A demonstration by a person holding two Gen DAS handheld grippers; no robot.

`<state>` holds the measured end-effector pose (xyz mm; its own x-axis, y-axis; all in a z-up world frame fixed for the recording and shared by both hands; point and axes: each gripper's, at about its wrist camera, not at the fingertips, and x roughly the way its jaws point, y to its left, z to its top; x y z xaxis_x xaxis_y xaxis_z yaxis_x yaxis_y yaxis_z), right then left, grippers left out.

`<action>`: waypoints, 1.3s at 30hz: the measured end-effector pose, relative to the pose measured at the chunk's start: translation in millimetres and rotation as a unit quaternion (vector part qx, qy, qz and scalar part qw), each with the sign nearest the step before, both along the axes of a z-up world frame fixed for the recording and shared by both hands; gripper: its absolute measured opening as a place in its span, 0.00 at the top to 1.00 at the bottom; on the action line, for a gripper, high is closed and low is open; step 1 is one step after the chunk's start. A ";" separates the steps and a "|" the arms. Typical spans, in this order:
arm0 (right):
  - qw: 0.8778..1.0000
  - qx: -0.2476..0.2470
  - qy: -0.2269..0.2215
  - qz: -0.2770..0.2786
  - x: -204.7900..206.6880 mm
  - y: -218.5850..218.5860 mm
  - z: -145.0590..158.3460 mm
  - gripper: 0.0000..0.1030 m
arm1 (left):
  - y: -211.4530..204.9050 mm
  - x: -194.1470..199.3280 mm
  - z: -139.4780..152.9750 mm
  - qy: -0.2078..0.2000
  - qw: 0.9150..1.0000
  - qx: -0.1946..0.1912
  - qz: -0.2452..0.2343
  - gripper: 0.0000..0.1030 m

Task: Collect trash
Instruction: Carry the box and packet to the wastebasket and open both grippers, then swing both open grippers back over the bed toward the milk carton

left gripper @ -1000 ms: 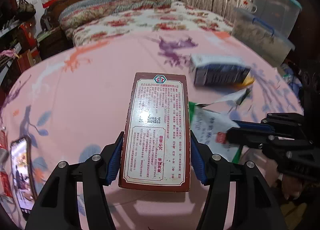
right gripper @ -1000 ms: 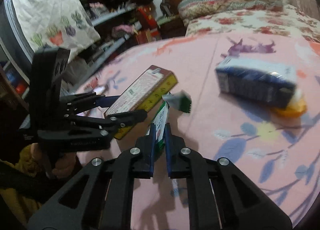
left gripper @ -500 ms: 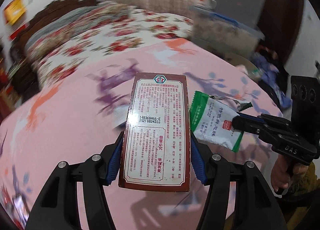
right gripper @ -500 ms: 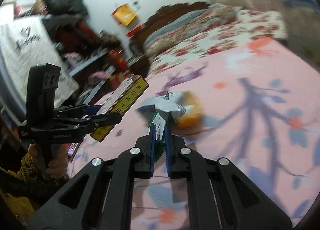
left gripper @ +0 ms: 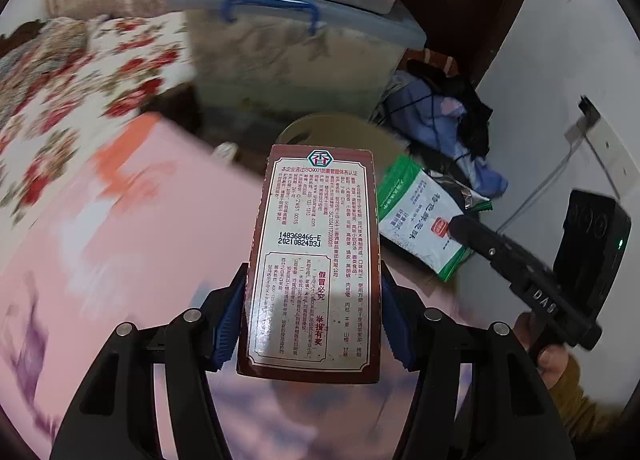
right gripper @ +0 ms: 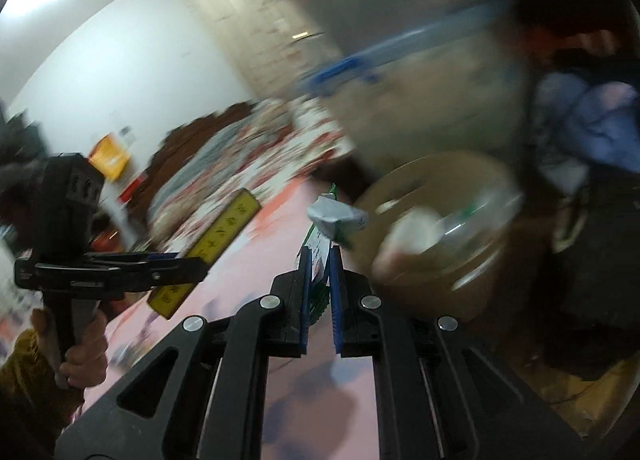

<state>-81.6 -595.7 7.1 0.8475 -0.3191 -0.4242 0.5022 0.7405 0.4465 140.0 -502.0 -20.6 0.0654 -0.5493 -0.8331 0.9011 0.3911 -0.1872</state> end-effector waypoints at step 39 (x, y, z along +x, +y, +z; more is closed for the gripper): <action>0.998 0.024 -0.009 -0.064 -13.9 121.0 -21.1 0.25 | 161.0 -62.4 -9.7 -0.139 0.974 -0.026 0.174 0.17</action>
<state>-95.5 -474.7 -14.0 0.8092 -0.4042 -0.4264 0.5823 0.6481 0.4907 77.6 -341.0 -30.2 0.4752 -0.4940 -0.7281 0.7336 0.6794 0.0178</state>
